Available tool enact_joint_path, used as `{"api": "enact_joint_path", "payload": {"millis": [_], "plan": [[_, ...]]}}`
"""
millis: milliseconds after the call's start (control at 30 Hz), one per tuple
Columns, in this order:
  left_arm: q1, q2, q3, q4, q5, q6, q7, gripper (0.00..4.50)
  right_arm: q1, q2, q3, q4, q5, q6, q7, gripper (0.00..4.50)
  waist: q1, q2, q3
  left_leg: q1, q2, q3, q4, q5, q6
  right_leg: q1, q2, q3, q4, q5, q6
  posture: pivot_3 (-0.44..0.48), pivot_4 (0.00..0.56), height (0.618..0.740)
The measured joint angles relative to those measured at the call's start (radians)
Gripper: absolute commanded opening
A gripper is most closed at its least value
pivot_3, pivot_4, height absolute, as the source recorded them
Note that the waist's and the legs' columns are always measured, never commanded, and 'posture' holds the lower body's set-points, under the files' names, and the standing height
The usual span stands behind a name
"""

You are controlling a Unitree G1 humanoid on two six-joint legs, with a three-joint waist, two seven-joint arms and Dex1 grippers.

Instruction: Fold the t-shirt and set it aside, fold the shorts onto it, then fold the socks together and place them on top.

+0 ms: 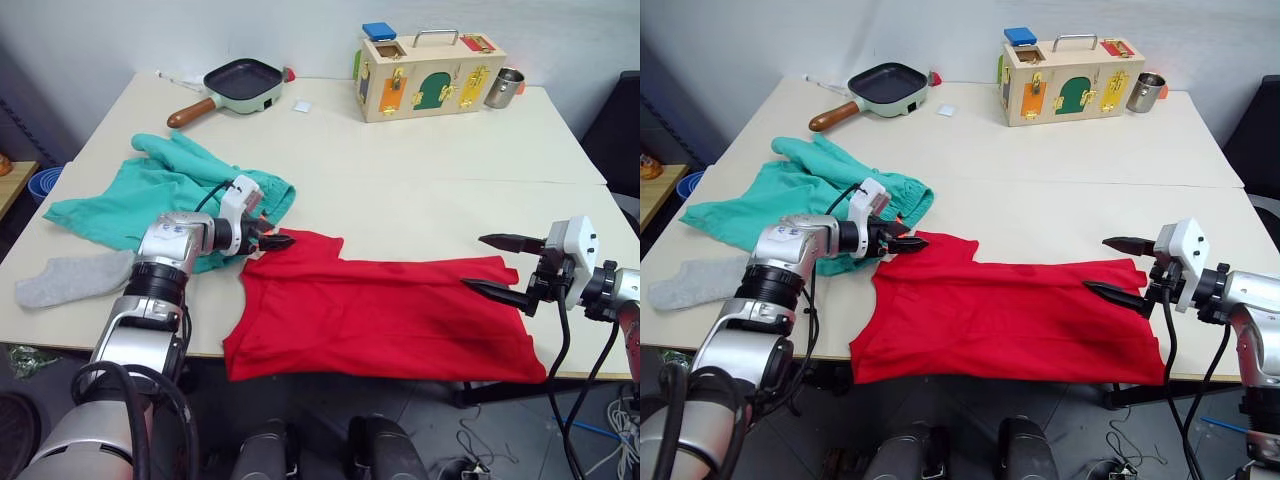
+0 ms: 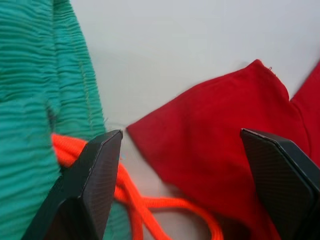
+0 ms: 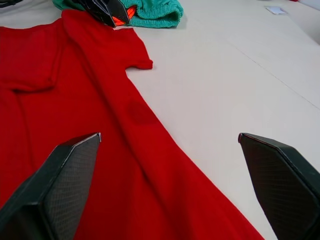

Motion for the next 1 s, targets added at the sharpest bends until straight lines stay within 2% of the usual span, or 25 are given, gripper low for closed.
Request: {"api": "enact_joint_path", "payload": {"millis": [33,133,500,533,700,1000], "plan": [[-0.011,-0.004,-0.008,0.017,0.011,-0.003,0.001,3.95,-0.001,0.000,0.000,0.000,0.000,0.000,-0.001,4.50,0.000,0.000,0.000,0.000,0.000,0.000,0.000,0.000,0.000,0.000,0.000,0.000,0.000,0.000,0.000,0.000,0.150,0.740],[-0.036,-0.011,-0.038,0.042,0.043,-0.013,0.003,3.39,-0.001,0.000,0.000,-0.001,0.003,0.000,-0.003,4.50,-0.001,0.000,0.000,0.000,0.000,0.000,0.000,0.000,0.000,0.000,0.000,0.000,0.000,0.000,0.000,0.000,0.150,0.740],[-0.017,-0.010,-0.061,0.068,0.087,-0.155,-0.019,0.14,-0.001,0.015,0.000,-0.015,0.008,0.000,-0.021,4.50,0.000,0.000,0.000,0.000,0.000,0.000,0.000,0.000,0.000,0.000,-0.001,0.000,0.000,0.000,0.000,0.000,0.150,0.740],[-0.009,-0.010,-0.053,0.069,0.084,-0.169,-0.024,0.02,-0.001,0.018,0.000,-0.015,0.008,0.000,-0.022,4.50,-0.001,0.000,0.000,0.000,0.000,0.000,0.000,0.000,0.000,0.000,-0.001,0.000,0.000,0.000,0.000,0.000,0.150,0.740],[0.011,-0.012,0.025,0.057,0.013,-0.271,-0.090,0.02,-0.003,0.018,0.000,-0.015,0.008,0.000,-0.026,4.50,-0.001,-0.001,0.001,0.000,0.000,0.000,0.001,0.000,0.000,0.000,-0.001,0.000,0.000,0.000,0.000,0.000,0.150,0.740],[0.133,0.047,0.059,-0.148,-0.077,-0.422,-0.318,0.02,-0.003,0.019,0.000,-0.010,0.008,0.000,-0.029,4.50,-0.004,-0.001,0.001,0.000,0.001,0.000,0.000,-0.001,-0.001,-0.001,0.000,0.000,0.000,0.000,0.000,0.000,0.150,0.740]]}}
